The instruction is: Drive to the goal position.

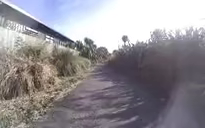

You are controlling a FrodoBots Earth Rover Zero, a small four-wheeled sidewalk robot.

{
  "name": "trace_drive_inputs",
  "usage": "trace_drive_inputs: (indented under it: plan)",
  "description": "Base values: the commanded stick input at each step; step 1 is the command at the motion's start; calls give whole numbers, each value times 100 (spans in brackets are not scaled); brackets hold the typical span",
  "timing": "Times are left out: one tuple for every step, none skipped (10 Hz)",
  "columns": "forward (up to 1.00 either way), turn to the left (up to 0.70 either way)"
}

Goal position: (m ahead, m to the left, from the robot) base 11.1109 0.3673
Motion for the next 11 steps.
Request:
trace_drive_inputs:
  plan:
    - [26,0]
    - [26,0]
    - [26,0]
    - [26,0]
    - [26,0]
    - [26,0]
    - [28,0]
    - [28,0]
    - [28,0]
    - [28,-13]
    - [28,-31]
